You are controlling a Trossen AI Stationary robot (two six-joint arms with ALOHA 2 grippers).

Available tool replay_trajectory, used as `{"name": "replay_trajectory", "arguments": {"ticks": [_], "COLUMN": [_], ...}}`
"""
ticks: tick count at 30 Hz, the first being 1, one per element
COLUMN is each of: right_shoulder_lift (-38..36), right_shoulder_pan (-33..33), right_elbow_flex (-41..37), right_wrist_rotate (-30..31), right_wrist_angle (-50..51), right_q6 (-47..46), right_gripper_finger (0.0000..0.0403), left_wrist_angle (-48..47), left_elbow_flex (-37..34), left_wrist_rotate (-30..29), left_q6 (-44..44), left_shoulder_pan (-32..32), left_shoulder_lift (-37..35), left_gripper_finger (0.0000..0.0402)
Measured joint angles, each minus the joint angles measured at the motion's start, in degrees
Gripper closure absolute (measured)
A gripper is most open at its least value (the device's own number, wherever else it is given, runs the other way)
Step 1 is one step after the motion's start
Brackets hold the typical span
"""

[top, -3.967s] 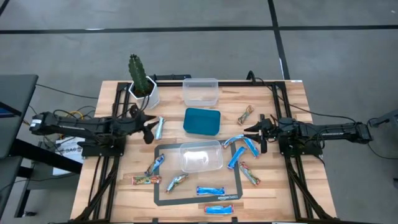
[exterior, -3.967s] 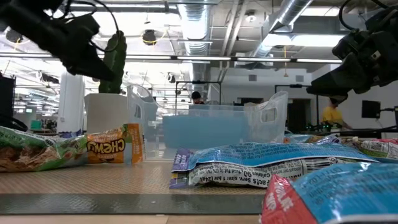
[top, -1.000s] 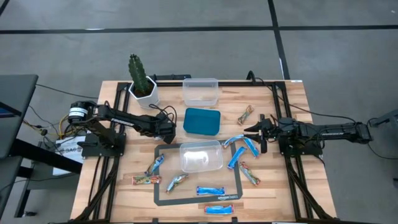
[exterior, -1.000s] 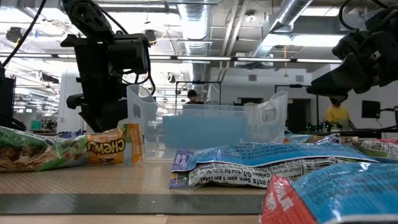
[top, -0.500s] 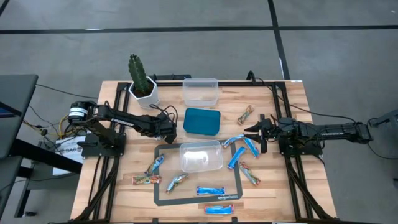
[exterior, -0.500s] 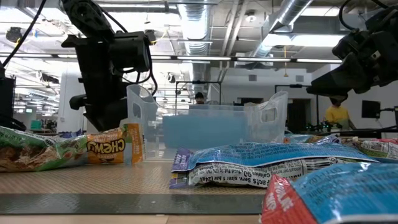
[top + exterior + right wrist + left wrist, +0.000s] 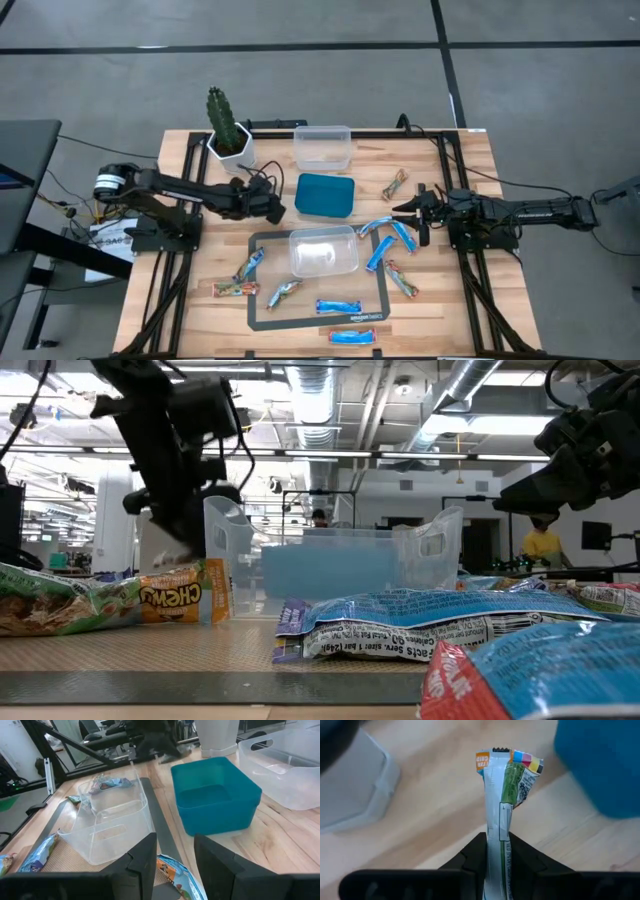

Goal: Pick and place Granola Bars by type
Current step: Put the yellow granola bar into the blue bin

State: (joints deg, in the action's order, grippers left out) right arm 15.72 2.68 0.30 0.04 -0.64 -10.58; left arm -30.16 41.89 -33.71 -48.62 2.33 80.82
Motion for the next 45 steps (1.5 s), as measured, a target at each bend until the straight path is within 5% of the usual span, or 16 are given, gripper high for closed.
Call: {"name": "replay_trajectory", "arguments": {"ticks": [13, 27, 34, 45], "right_shoulder_lift": [0.0, 0.0, 0.0, 0.0], "right_shoulder_pan": [0.0, 0.0, 0.0, 0.0], "right_elbow_flex": [0.0, 0.0, 0.0, 0.0], "right_wrist_rotate": [0.0, 0.0, 0.0, 0.0], "right_wrist_angle": [0.0, 0.0, 0.0, 0.0], "right_q6": [0.0, 0.0, 0.0, 0.0], "right_gripper_finger": [0.0278, 0.0278, 0.0278, 0.0278], "left_wrist_angle": [6.8, 15.7, 20.1, 14.0], "left_elbow_flex": [0.0, 0.0, 3.6, 23.1], "left_wrist_rotate": [-9.2, -11.6, -8.2, 1.0], "left_q6": [6.0, 13.2, 20.2, 42.0], "left_shoulder_pan": [-4.9, -5.1, -2.8, 0.0], "left_shoulder_lift": [-11.6, -11.5, -5.2, 14.2], "left_gripper_finger": [0.0347, 0.0347, 0.0347, 0.0347]}}
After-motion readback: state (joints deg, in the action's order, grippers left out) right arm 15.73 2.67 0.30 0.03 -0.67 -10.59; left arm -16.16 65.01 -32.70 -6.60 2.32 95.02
